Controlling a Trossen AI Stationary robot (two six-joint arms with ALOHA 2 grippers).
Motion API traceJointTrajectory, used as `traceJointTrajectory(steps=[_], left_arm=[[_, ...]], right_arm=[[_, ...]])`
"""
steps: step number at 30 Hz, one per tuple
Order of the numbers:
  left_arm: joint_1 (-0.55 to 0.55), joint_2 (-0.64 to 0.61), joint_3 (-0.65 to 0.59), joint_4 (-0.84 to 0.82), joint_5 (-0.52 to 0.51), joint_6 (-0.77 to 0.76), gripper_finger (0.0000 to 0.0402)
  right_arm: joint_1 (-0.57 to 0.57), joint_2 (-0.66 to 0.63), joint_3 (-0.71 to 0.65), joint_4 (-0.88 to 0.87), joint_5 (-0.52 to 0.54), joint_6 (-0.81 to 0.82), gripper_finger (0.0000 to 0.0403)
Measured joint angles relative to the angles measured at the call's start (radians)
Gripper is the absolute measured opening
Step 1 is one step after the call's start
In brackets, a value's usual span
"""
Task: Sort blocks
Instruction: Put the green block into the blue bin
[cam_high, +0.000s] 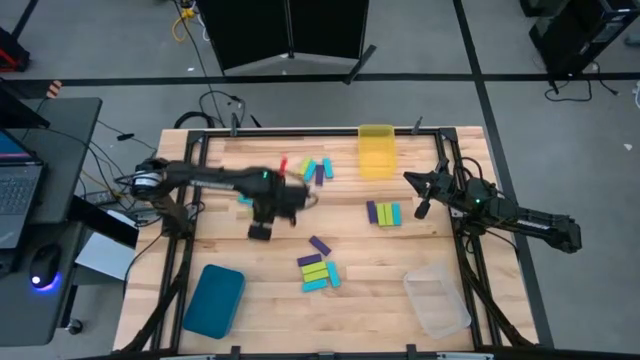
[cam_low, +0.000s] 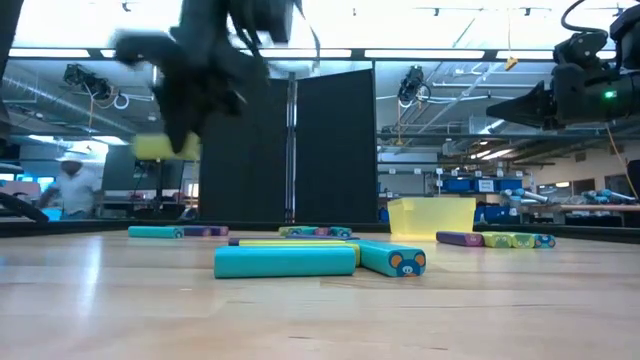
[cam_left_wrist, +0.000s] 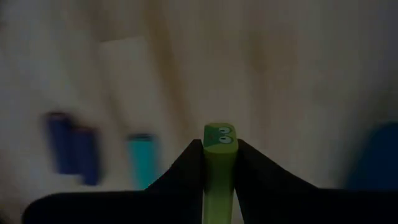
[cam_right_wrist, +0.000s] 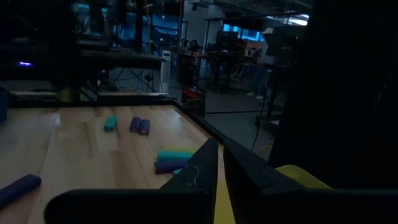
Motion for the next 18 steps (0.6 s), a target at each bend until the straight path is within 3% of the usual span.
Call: traceJointTrajectory(steps=[10, 14, 18], left_arm=[[-0.418, -0.085, -0.005, -0.019, 0.154, -0.488, 0.0066], [-0.563, -0.084, -0.020, -0.021, 0.183, -0.607, 0.0066], [-0.640, -0.089, -0.091, 0.024, 0.179, -0.686, 0.0066]], right_arm=[[0.000, 0.000, 0.000, 0.007, 0.000, 0.000, 0.0039], [0.000, 0.000, 0.000, 0.007, 0.000, 0.000, 0.0039], [0.000, 0.000, 0.000, 0.007, 0.000, 0.000, 0.0039]])
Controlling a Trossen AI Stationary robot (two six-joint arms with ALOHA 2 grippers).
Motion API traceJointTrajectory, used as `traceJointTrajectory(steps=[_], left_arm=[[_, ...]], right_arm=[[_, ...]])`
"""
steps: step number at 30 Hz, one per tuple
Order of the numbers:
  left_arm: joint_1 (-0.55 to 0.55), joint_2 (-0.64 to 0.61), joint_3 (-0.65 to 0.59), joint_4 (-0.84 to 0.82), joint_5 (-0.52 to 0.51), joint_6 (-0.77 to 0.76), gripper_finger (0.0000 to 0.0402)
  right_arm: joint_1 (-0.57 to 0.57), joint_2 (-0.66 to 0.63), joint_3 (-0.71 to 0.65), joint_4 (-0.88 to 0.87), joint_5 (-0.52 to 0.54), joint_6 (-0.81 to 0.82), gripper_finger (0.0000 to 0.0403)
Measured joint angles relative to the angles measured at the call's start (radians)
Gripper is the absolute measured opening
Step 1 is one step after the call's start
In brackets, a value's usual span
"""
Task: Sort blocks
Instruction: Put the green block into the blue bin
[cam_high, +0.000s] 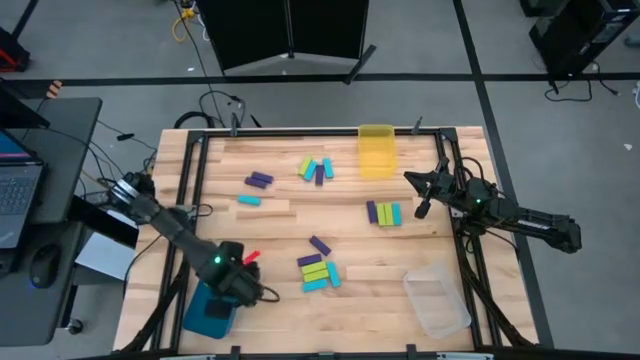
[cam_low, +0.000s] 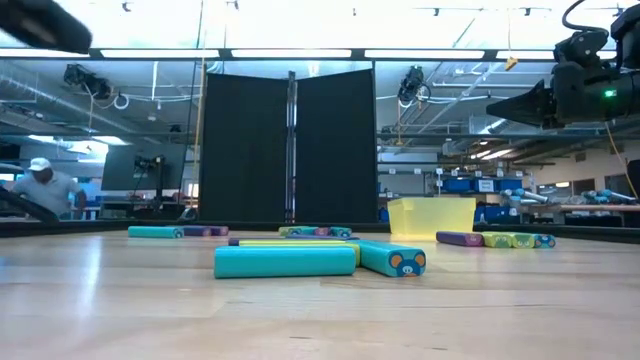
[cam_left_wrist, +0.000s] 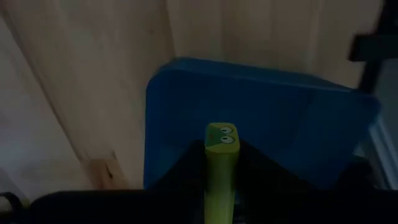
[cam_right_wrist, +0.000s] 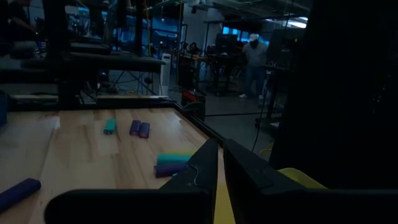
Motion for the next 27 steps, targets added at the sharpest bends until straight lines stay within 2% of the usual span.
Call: traceJointTrajectory(steps=[4, 19, 27], left_arm=[[-0.027, -0.004, -0.079, 0.103, 0.015, 0.006, 0.0066], [-0.014, -0.004, -0.294, 0.310, 0.044, 0.082, 0.0066], [-0.009, -0.004, -0.339, 0.349, 0.040, 0.080, 0.0066]], right_arm=[[0.000, 0.000, 0.000, 0.000, 0.000, 0.000, 0.0039], [0.000, 0.000, 0.000, 0.003, 0.000, 0.000, 0.0039], [0.000, 0.000, 0.000, 0.002, 0.000, 0.000, 0.0039]])
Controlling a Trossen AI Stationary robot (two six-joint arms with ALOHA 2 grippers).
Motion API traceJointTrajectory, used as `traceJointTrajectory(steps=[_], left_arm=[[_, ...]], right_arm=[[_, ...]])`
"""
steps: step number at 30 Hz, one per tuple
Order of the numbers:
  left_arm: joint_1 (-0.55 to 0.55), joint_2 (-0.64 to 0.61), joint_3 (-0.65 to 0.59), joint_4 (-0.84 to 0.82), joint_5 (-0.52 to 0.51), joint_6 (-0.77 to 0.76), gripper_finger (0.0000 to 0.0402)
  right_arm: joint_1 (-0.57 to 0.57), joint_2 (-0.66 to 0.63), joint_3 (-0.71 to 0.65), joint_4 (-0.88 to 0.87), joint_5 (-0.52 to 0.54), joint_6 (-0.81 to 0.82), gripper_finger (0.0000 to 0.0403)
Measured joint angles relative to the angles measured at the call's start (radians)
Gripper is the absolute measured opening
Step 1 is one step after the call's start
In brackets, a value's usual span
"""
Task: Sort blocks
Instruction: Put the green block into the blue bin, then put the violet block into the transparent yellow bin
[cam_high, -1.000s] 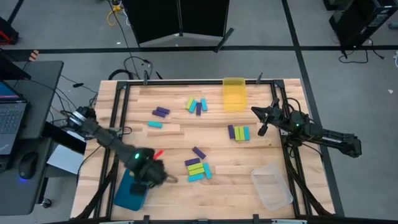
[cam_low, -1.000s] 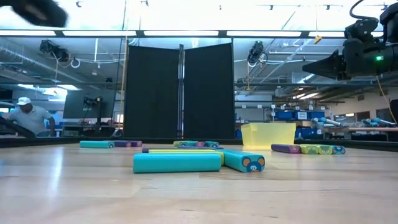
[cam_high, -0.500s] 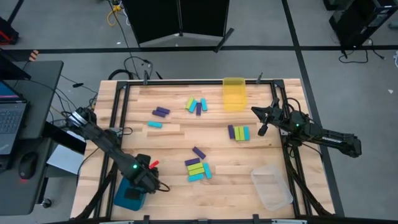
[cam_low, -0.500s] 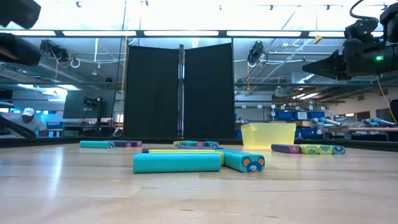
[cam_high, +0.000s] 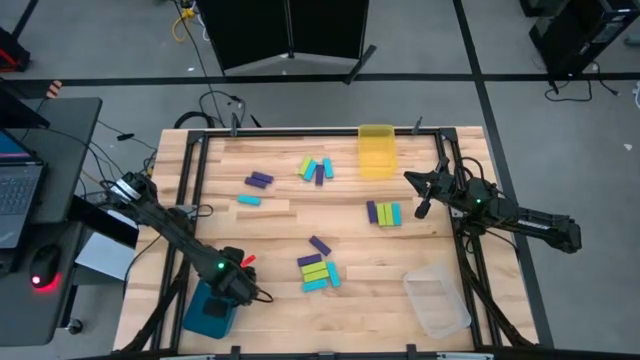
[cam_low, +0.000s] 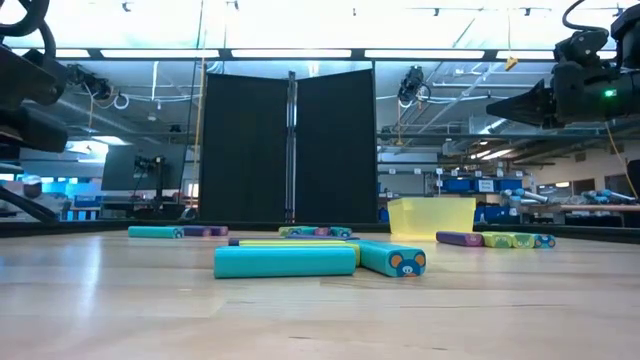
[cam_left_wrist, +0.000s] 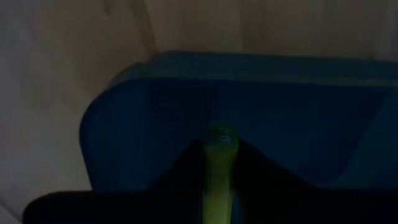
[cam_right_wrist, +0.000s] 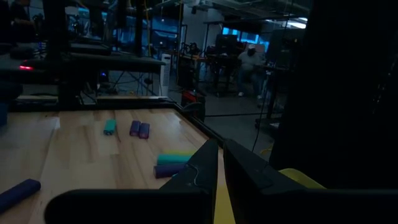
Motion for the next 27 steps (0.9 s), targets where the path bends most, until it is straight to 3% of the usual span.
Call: traceJointTrajectory(steps=[3, 8, 14, 21, 27], left_arm=[[0.000, 0.000, 0.000, -0.001, -0.003, -0.004, 0.0077], [0.000, 0.000, 0.000, -0.001, -0.025, -0.022, 0.0133], [0.000, 0.000, 0.000, -0.006, -0.032, -0.027, 0.0143], [0.000, -0.010, 0.081, -0.107, -0.082, -0.020, 0.0113], [0.000, -0.116, 0.120, -0.113, -0.164, -0.099, 0.0047]], right_arm=[[0.000, 0.000, 0.000, 0.000, 0.000, 0.000, 0.0039], [0.000, 0.000, 0.000, 0.000, 0.000, 0.000, 0.0039], [0.000, 0.000, 0.000, 0.000, 0.000, 0.000, 0.0039], [0.000, 0.000, 0.000, 0.000, 0.000, 0.000, 0.0039], [0.000, 0.000, 0.000, 0.000, 0.000, 0.000, 0.0039]])
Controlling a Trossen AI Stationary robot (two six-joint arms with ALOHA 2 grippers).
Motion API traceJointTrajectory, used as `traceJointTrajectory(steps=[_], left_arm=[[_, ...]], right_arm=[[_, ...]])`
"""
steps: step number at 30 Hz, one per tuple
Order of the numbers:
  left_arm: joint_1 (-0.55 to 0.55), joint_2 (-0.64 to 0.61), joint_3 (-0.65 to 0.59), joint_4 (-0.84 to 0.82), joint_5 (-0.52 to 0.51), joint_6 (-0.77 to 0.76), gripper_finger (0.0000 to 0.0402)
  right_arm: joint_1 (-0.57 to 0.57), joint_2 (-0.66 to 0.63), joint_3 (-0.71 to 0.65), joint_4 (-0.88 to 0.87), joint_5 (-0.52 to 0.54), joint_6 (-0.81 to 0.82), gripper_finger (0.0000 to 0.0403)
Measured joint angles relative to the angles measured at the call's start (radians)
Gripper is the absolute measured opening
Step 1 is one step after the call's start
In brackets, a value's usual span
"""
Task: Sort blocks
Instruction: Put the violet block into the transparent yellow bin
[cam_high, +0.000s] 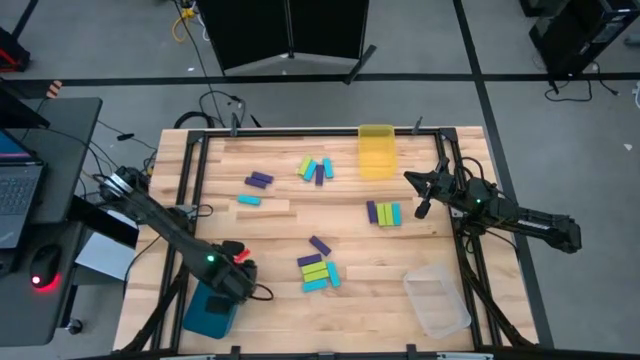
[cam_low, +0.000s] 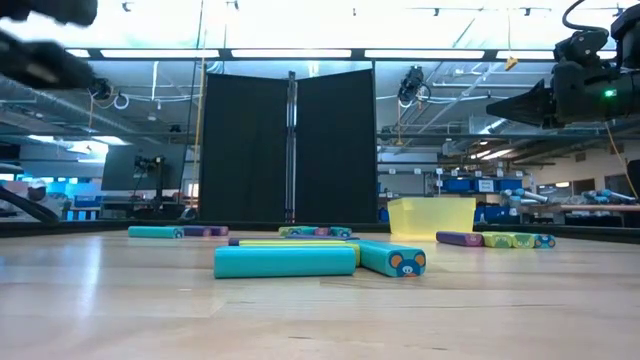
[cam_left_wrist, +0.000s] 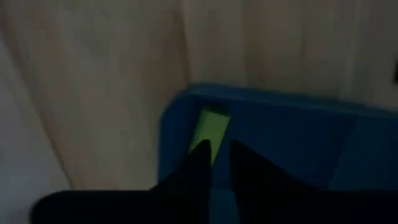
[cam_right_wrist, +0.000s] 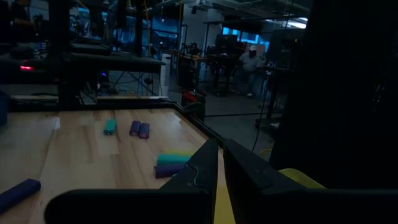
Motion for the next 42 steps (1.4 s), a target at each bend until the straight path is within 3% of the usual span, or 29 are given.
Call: traceJointTrajectory(steps=[3, 8, 13, 22, 36, 42], left_arm=[[0.008, -0.077, -0.005, 0.036, -0.084, -0.036, 0.0010], [0.081, -0.170, -0.044, 0.132, -0.194, -0.012, 0.0008], [0.205, -0.200, -0.120, 0.295, -0.195, 0.135, 0.0004], [0.420, -0.203, -0.284, 0.805, -0.129, 0.417, 0.0004], [0.578, -0.200, -0.603, 1.620, -0.106, 0.521, 0.0004], [0.586, -0.200, -0.674, 1.724, -0.137, 0.514, 0.0004]], right_arm=[[0.000, 0.000, 0.000, 0.000, 0.000, 0.000, 0.0039], [0.000, 0.000, 0.000, 0.000, 0.000, 0.000, 0.0039], [0.000, 0.000, 0.000, 0.000, 0.000, 0.000, 0.0039], [0.000, 0.000, 0.000, 0.000, 0.000, 0.000, 0.0039], [0.000, 0.000, 0.000, 0.001, 0.000, 0.000, 0.0039], [0.001, 0.000, 0.000, 0.070, 0.000, 0.007, 0.0039]])
